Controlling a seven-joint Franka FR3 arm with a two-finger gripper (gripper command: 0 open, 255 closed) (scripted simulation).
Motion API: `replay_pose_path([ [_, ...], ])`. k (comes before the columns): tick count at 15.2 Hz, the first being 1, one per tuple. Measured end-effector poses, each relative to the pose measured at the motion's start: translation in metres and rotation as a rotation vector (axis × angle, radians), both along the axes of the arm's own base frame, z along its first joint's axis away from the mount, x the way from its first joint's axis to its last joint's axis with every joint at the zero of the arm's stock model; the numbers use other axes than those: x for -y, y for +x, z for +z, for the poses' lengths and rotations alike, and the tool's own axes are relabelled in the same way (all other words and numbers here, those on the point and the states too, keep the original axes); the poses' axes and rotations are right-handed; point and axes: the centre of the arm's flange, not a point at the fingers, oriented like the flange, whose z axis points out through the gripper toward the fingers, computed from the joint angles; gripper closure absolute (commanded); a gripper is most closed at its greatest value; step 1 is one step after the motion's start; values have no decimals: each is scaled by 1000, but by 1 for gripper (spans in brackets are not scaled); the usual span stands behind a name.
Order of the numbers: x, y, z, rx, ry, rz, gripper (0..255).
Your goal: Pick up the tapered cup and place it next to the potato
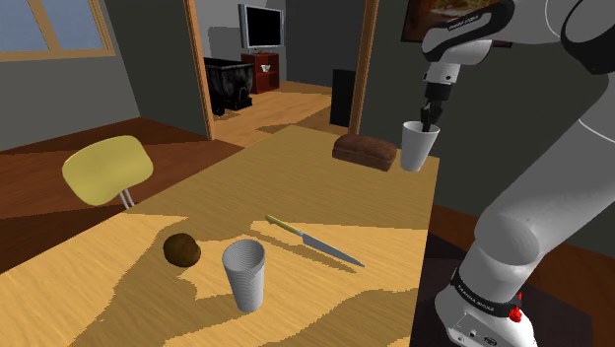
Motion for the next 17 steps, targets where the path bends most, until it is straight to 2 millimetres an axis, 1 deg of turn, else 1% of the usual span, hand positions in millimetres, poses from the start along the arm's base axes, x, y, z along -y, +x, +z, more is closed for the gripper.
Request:
replay_pose_path([
  [17,1,0,90,0,0,0,255],
])
